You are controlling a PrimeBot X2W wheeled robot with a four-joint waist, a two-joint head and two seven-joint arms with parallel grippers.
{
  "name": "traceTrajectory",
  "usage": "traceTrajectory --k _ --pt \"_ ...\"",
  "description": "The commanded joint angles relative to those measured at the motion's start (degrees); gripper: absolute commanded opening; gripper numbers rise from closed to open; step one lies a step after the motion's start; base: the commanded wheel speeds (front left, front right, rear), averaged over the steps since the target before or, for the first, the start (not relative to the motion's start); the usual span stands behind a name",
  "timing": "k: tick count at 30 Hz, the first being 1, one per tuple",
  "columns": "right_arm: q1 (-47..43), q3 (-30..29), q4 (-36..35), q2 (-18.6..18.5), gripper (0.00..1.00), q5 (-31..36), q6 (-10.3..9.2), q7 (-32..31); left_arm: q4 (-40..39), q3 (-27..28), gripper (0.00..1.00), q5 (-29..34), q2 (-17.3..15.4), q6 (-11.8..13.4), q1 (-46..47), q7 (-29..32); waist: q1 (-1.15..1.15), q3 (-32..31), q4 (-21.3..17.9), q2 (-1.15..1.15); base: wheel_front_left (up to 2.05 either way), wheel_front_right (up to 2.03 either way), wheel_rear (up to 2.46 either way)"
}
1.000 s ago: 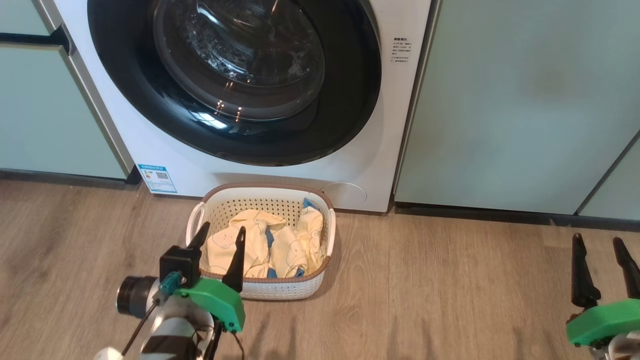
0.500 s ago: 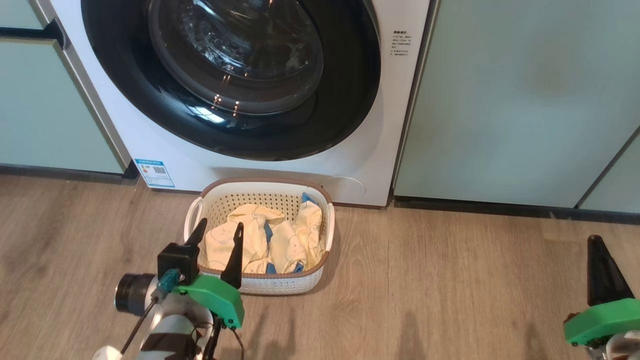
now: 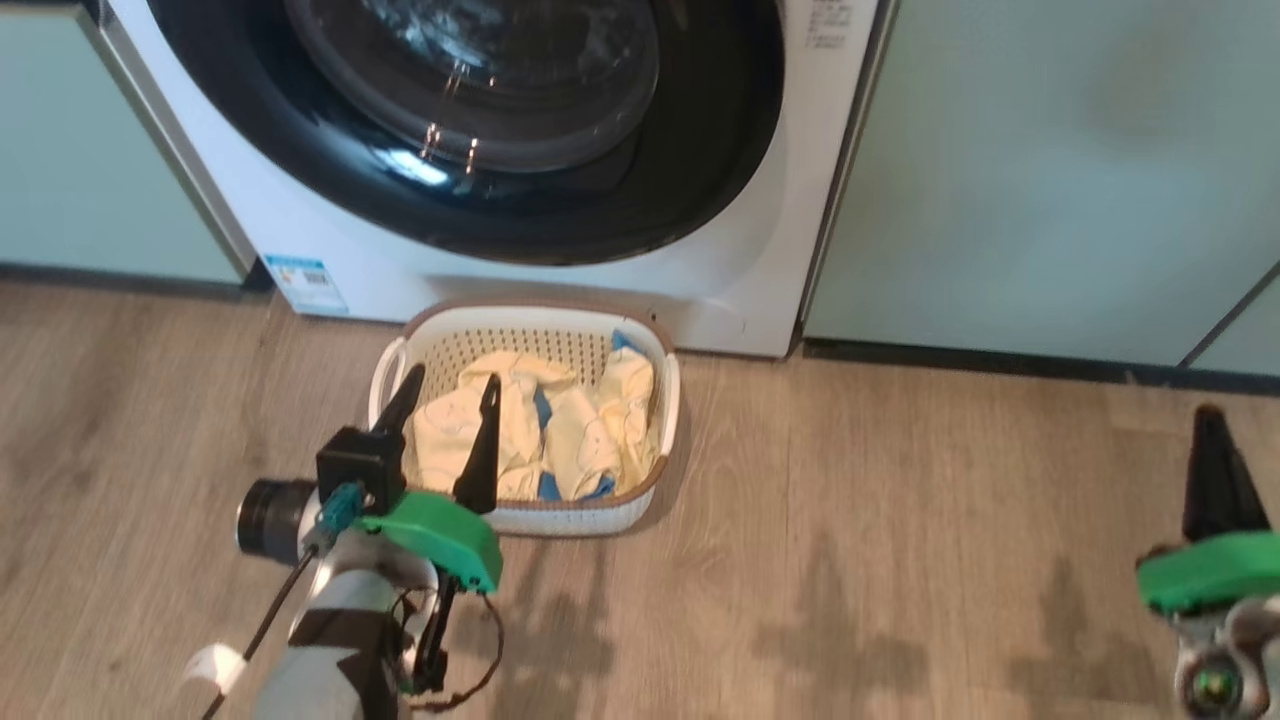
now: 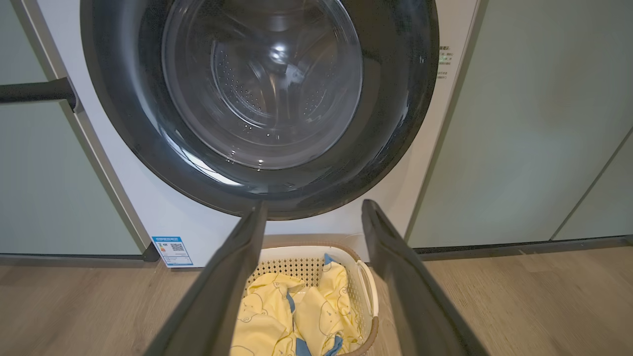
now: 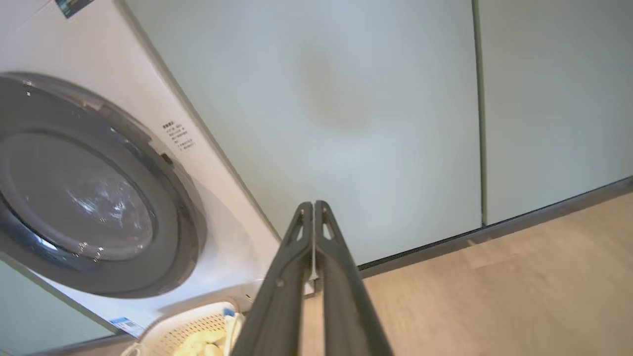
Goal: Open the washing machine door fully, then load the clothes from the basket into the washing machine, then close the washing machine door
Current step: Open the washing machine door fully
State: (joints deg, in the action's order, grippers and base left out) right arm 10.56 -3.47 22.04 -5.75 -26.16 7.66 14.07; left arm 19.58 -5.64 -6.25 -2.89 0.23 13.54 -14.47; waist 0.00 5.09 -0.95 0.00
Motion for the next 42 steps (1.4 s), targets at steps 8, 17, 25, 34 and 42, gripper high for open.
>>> traceTrajectory --k 8,17,25,34,42 --pt "10.83 1.67 -2.35 -1.67 0.0 -26.83 -0.17 -8.53 -3.18 0.47 1.0 -0.17 -0.35 0.08 6.21 -0.52 0.0 5.64 2.68 0.0 0.0 0.0 0.0" --pt "20.5 -3.02 0.18 -1.27 0.0 -53.96 -0.17 -24.98 -4.34 -1.47 1.0 -0.68 -0.11 0.05 8.9 -0.52 0.0 9.78 5.7 0.0 0.0 0.0 0.0" --pt "29.6 -4.23 5.73 -2.17 0.0 -67.57 -0.17 -41.5 -5.27 -3.37 1.0 -1.35 -0.02 0.05 10.9 -0.52 0.0 13.65 8.15 0.0 0.0 0.0 0.0" --pt "38.5 -2.22 9.78 -4.59 0.0 -69.73 -0.17 -47.72 -5.86 -6.3 1.0 -2.84 0.01 0.52 13.13 -0.52 0.0 17.06 10.4 0.0 0.0 0.0 0.0" --pt "49.8 -0.66 15.42 -4.49 0.0 -70.42 -0.17 -47.67 -6.09 -9.22 1.0 -4.07 0.01 1.11 14.82 -0.52 0.0 19.67 12.22 0.0 0.0 0.0 0.0"
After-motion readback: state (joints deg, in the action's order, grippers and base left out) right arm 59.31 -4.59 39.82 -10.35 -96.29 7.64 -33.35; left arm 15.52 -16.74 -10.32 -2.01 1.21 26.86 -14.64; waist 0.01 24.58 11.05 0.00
